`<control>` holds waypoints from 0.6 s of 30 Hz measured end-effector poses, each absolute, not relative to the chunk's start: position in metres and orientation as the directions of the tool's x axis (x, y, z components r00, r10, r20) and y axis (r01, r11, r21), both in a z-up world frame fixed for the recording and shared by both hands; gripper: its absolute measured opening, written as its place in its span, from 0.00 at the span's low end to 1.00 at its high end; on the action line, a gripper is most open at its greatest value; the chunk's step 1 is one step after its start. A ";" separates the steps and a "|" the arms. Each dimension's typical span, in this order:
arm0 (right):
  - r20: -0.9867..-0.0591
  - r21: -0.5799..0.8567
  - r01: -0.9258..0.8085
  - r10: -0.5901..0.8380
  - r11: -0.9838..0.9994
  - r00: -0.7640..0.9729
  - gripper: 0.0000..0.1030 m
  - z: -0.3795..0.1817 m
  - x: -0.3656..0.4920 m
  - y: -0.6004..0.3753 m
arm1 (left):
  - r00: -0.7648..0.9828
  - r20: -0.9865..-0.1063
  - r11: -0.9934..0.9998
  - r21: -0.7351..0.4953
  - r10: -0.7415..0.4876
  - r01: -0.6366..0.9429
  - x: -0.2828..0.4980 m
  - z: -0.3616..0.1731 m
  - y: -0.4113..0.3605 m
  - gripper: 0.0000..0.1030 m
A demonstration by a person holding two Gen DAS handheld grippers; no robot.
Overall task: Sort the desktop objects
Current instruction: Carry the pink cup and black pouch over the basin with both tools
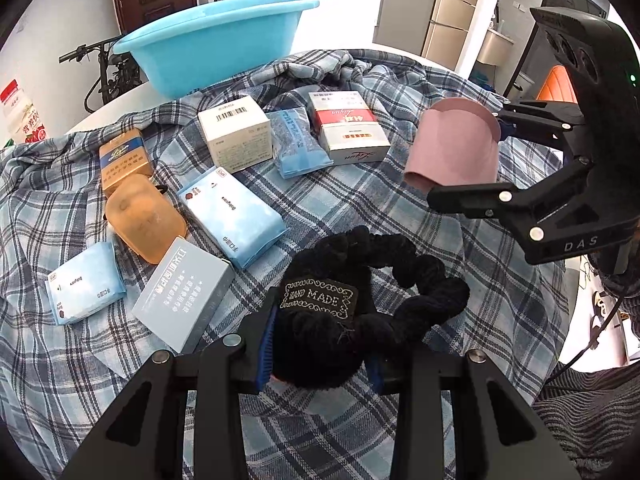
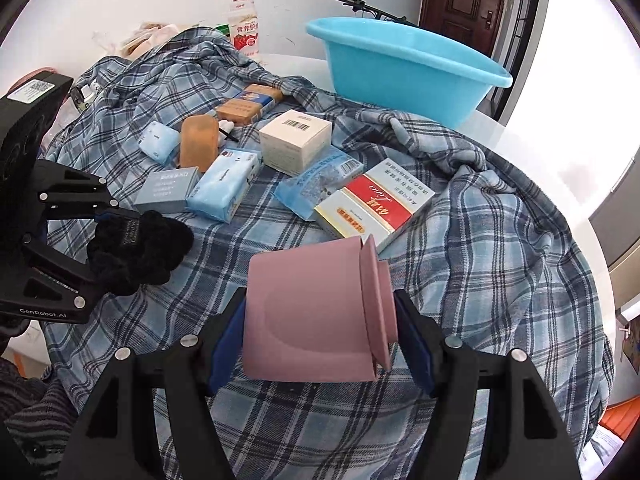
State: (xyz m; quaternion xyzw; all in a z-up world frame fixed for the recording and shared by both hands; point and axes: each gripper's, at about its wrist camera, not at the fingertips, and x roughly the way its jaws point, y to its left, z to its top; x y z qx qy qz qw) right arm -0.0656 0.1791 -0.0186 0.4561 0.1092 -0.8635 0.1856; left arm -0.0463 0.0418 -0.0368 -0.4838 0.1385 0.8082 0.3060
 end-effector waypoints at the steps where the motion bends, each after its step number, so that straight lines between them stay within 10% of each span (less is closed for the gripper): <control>1: -0.827 -0.018 0.422 -0.223 -0.907 -0.515 0.66 -0.018 -0.065 0.179 | -0.344 -0.866 -0.773 -0.073 0.362 -0.630 -0.046 -0.036 0.042 0.36; 18: -0.808 -0.021 0.426 -0.235 -0.905 -0.539 0.66 -0.006 -0.060 0.179 | -0.377 -0.855 -0.776 -0.045 0.355 -0.629 -0.052 -0.018 0.038 0.36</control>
